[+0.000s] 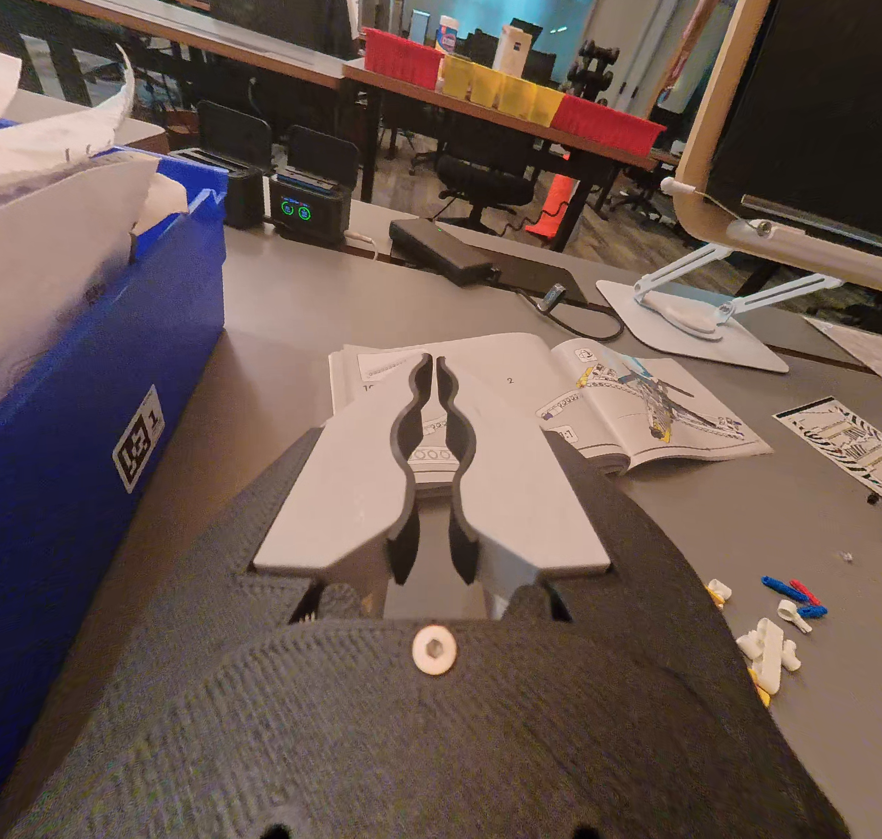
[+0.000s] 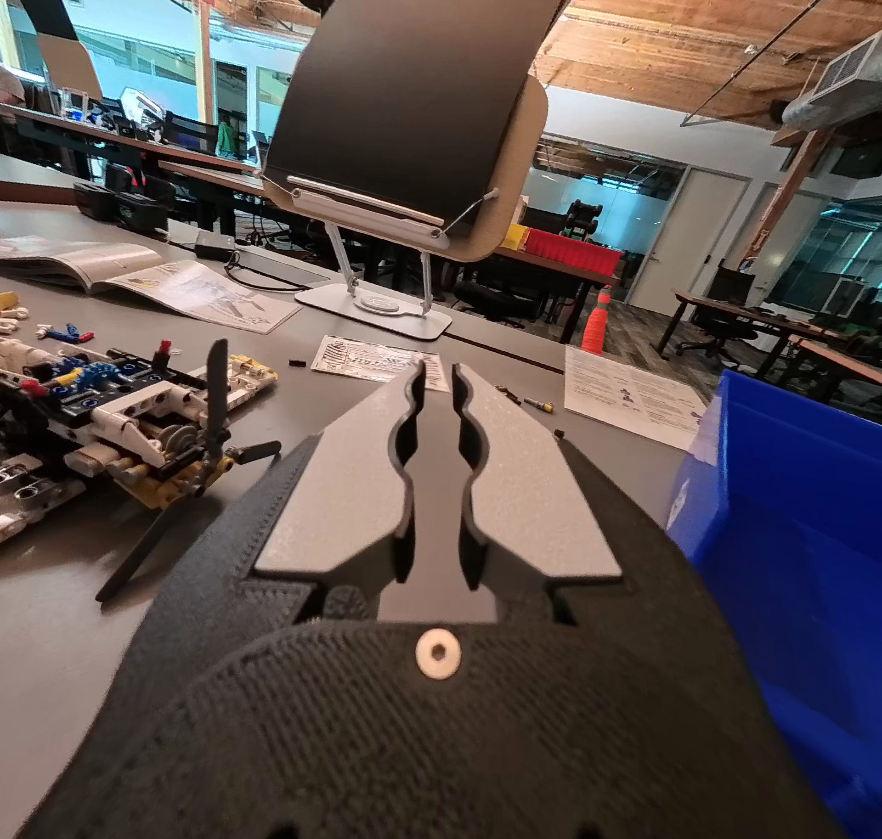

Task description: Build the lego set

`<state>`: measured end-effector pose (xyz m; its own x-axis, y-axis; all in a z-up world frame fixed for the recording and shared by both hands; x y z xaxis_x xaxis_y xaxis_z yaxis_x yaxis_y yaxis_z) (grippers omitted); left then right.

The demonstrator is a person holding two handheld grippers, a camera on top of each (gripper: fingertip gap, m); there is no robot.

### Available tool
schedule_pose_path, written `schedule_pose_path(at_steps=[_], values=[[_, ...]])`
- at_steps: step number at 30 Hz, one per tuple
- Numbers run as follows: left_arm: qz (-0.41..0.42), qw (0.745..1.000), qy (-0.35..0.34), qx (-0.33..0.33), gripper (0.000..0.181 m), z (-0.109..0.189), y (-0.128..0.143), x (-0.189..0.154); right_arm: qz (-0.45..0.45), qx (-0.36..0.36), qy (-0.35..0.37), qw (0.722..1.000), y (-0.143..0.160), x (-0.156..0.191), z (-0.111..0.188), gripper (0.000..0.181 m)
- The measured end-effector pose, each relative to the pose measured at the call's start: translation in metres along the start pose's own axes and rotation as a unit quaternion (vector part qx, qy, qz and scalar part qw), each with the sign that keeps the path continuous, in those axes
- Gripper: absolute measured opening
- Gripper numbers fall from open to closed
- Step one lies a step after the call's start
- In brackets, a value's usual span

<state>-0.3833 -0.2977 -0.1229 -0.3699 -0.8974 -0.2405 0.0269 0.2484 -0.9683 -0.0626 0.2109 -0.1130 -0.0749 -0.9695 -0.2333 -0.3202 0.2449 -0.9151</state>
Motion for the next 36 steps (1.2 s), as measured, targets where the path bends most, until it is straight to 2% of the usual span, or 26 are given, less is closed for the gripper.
schedule_pose_path(at_steps=[14,31,36], values=[[-0.004,1.000,0.022,0.008,0.004,-0.002,0.005,-0.007,-0.044,-0.037,0.019,0.998,-0.006,-0.011,0.007,0.007],[0.009,0.998,0.061,0.023,0.006,-0.004,0.013,-0.019,-0.032,-0.023,0.013,0.999,-0.003,-0.009,0.004,0.008],[0.044,0.993,0.107,0.022,0.011,-0.003,0.014,-0.037,-0.012,-0.007,0.022,1.000,0.000,-0.009,0.001,0.008]])
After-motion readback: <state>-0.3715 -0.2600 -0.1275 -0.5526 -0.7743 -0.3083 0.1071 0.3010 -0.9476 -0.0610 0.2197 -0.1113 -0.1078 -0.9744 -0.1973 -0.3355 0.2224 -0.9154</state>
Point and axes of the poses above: each gripper's, where its closed fingertips meet, z back along the fingers, y out of its underside, x = y × z across the jaws, the point moved 6 cm from there along z, back along the fingers, and after that the axes turned 14 degrees about -x, right-handed, at the moved point
